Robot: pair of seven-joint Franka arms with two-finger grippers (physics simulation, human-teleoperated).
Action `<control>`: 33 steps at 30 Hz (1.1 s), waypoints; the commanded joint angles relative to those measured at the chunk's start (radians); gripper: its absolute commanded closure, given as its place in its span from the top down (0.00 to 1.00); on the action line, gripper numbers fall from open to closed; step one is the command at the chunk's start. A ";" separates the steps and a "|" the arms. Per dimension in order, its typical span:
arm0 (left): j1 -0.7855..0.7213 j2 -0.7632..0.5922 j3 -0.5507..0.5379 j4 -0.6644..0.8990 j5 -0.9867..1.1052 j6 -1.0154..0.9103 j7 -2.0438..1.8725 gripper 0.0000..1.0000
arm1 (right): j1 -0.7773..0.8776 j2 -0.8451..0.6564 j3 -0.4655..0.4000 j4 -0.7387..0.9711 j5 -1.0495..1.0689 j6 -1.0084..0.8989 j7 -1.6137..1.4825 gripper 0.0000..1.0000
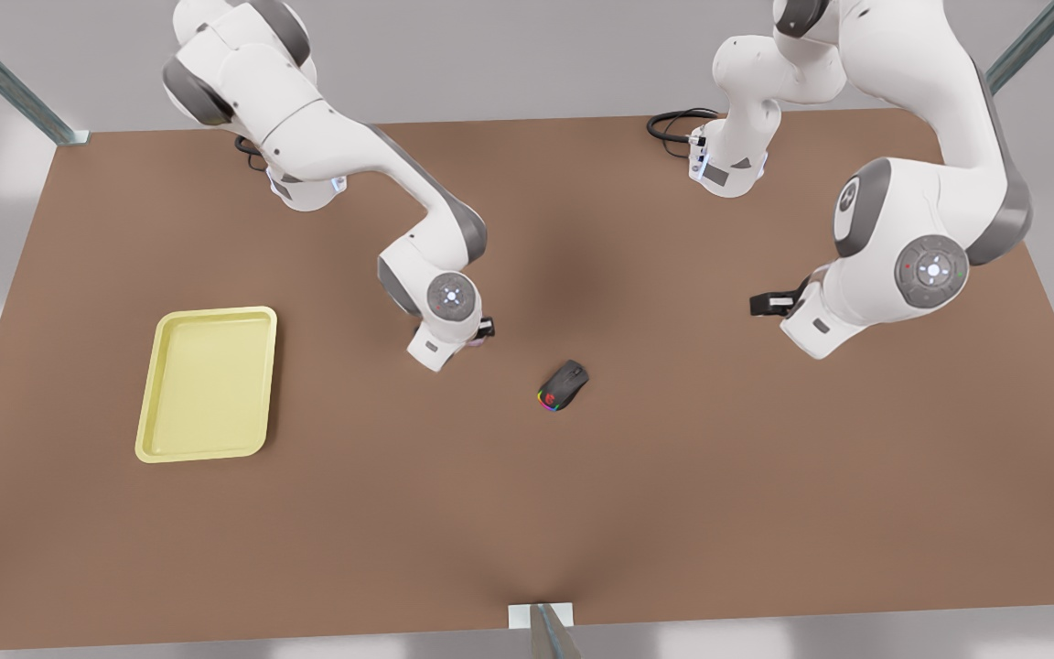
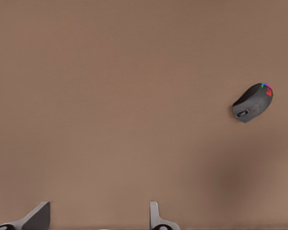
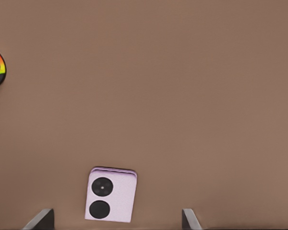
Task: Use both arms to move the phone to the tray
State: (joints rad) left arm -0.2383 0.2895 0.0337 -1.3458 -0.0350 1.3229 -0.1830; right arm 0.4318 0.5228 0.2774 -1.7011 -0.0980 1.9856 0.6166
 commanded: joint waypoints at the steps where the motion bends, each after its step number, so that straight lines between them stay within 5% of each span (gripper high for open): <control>1: 0.001 0.000 0.000 0.001 -0.002 -0.002 0.157 1.00 | 0.005 0.022 0.000 -0.023 0.004 0.154 0.388 1.00; 5: 0.001 0.000 0.002 0.001 -0.028 -0.001 0.160 1.00 | 0.007 -0.015 0.005 -0.187 0.081 0.321 0.422 1.00; 14: 0.001 0.022 0.002 0.001 -0.029 0.001 0.163 1.00 | -0.004 0.039 0.006 -0.233 0.096 0.473 0.023 1.00; 33: 0.001 0.008 0.011 0.048 -0.062 -0.017 0.166 1.00 | 0.001 0.054 -0.001 -0.290 0.044 0.443 -0.182 1.00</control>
State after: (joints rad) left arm -0.2386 0.3010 0.0431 -1.3025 -0.0948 1.3154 -0.0475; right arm 0.4315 0.5748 0.2766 -1.9927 -0.0534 2.4246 0.5565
